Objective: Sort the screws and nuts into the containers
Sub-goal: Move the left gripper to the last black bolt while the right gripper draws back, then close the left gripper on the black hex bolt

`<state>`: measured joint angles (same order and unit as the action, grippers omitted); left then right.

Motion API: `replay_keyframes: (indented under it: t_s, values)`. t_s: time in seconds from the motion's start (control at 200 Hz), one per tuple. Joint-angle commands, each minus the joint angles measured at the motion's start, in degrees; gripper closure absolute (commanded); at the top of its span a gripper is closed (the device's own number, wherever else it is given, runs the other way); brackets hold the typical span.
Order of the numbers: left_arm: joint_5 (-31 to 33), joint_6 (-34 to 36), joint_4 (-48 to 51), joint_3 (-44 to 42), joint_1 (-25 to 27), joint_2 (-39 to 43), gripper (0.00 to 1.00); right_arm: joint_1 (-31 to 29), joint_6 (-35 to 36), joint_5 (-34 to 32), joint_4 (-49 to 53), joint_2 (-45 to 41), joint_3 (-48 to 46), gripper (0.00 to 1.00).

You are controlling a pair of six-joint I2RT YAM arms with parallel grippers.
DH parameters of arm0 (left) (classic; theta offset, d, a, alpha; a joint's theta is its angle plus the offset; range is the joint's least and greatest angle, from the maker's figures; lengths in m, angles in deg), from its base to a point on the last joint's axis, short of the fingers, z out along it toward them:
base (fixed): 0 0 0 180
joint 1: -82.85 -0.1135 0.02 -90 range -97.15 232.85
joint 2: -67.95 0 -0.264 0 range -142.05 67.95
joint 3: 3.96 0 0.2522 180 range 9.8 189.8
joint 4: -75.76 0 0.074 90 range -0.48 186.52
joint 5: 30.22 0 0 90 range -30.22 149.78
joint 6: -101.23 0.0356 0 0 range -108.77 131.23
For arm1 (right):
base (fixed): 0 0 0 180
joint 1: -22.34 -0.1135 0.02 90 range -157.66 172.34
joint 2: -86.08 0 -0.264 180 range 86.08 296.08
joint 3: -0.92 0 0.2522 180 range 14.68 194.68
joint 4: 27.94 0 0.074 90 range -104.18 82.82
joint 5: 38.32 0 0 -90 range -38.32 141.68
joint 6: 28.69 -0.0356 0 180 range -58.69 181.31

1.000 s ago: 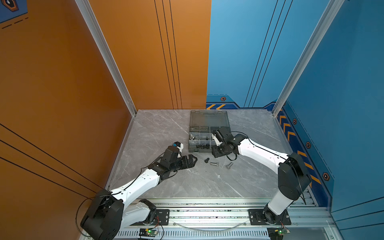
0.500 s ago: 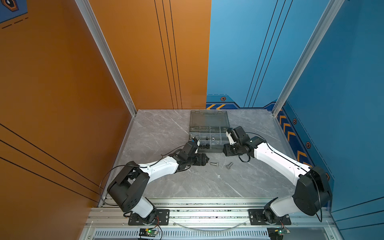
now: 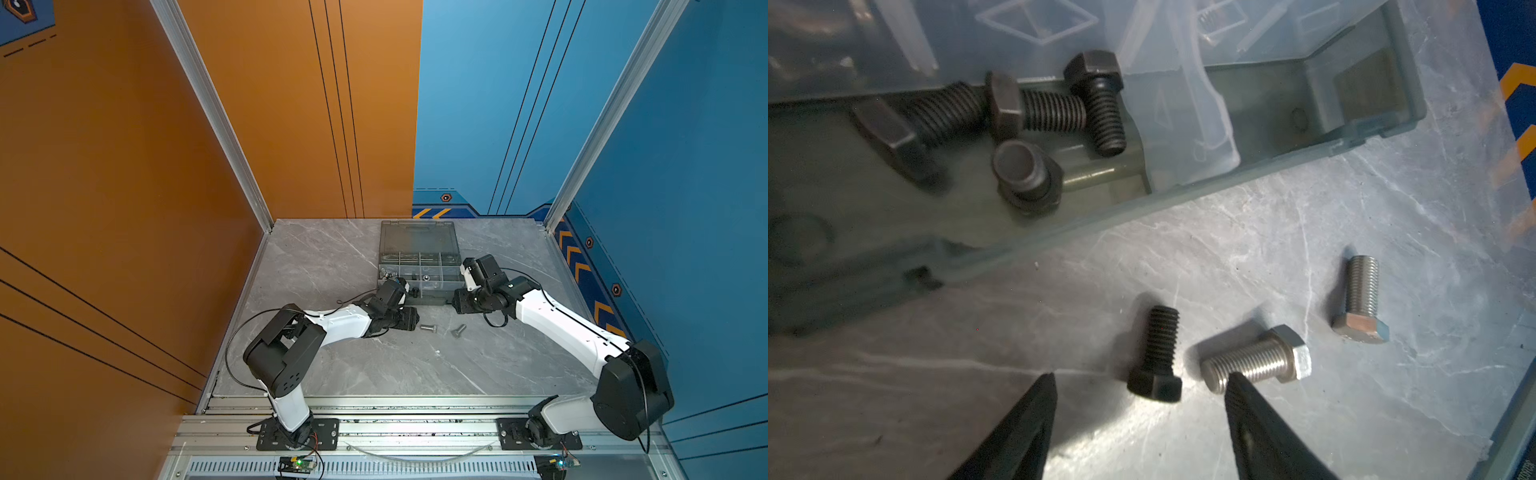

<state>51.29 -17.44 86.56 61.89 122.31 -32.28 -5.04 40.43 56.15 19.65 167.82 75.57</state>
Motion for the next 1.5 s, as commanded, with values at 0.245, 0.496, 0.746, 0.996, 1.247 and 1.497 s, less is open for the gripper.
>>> replay_keyframes:
  t_s: [0.245,0.496,0.746,0.996,1.247,1.497]
  values:
    - [-2.1,0.9,-2.4,2.7,0.8,-5.0,0.38,0.7,-0.6,1.0,-1.0,-0.4,-0.6,0.47]
    - [0.2,2.9,2.0,3.6,1.6,-5.1,0.47,0.8,-0.9,1.3,-1.2,-0.5,-0.9,0.47]
    - [3.5,5.5,8.0,4.7,3.0,-4.0,0.48,0.8,-1.1,1.3,-1.5,-0.4,-1.4,0.47]
    - [4.6,6.1,10.3,5.7,3.3,-4.9,0.56,0.9,-1.3,1.5,-1.8,-0.5,-1.8,0.47]
    - [5.2,6.6,11.6,6.1,3.4,-5.4,0.63,0.9,-1.4,1.4,-1.9,-0.8,-1.9,0.47]
    - [5.7,6.5,12.1,6.5,3.6,-5.7,0.80,1.0,-1.6,1.4,-1.8,-1.1,-2.0,0.47]
